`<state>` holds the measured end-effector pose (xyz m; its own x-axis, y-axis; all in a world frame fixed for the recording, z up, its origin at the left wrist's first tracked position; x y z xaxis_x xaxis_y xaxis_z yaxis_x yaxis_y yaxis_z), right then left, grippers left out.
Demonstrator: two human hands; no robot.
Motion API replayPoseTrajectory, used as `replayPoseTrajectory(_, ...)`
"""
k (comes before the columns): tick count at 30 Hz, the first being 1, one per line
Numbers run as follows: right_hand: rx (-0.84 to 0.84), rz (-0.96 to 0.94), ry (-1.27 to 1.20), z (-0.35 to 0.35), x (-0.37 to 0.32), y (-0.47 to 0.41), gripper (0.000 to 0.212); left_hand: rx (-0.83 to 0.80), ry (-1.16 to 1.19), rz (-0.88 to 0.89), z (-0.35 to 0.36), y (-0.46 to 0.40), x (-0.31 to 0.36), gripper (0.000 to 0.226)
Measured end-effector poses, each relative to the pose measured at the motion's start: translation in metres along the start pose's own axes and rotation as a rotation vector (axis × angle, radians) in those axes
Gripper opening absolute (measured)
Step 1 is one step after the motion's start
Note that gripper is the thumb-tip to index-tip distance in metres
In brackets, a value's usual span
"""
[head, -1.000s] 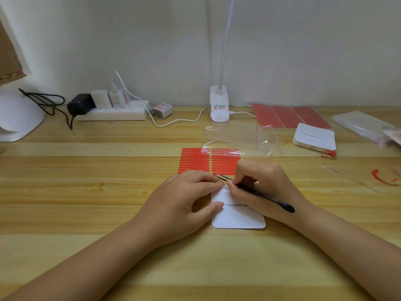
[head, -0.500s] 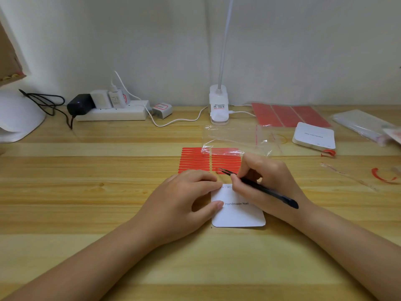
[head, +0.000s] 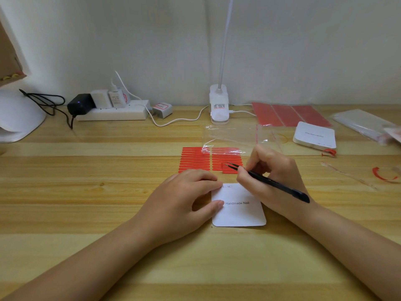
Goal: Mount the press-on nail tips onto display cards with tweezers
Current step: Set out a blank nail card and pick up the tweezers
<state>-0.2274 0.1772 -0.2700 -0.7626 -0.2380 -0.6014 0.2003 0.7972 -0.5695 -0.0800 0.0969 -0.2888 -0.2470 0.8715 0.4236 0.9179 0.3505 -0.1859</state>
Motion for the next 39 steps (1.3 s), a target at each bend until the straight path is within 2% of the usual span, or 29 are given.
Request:
replayPoseTrajectory(5, 0.071, 0.183, -0.135, -0.004, 0.011, -0.001, 0.033, -0.005, -0.003, 0.001, -0.001, 0.0, -0.001, 0.043)
replayPoseTrajectory(7, 0.067, 0.228, -0.199, -0.004, 0.014, -0.002, 0.03, -0.008, -0.005, 0.0, -0.001, 0.0, -0.001, 0.043)
replayPoseTrajectory(10, 0.055, 0.263, -0.243, -0.005, 0.016, -0.004, 0.024, -0.01, 0.017, 0.001, 0.0, 0.0, -0.002, 0.044)
replayPoseTrajectory(16, 0.052, 0.309, -0.298, -0.007, 0.02, -0.005, 0.028, -0.009, 0.034, -0.003, 0.0, -0.001, -0.002, 0.044)
replayPoseTrajectory(23, 0.113, 0.362, -0.364, -0.011, 0.023, -0.005, 0.025, -0.016, 0.036, -0.004, -0.001, -0.001, -0.001, 0.044)
replayPoseTrajectory(33, 0.315, 0.398, -0.473, -0.018, 0.033, -0.005, 0.029, 0.006, 0.064, 0.004, -0.002, -0.001, 0.001, 0.044)
replayPoseTrajectory(39, 0.525, 0.463, -0.566, -0.032, 0.041, -0.004, 0.029, 0.008, 0.068, 0.014, -0.001, -0.004, 0.001, 0.044)
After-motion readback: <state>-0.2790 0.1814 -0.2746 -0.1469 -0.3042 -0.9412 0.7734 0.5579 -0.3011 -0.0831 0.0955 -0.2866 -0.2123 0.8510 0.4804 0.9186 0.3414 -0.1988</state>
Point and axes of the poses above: each hand's wrist, its own y-axis away from the middle knuckle, its own z-axis out of the palm, x = y × z, the point moved 4 cm from there along -y, towards the middle knuckle, and after that the axes turned 7 degrees about -x, right-handed, at the moved point
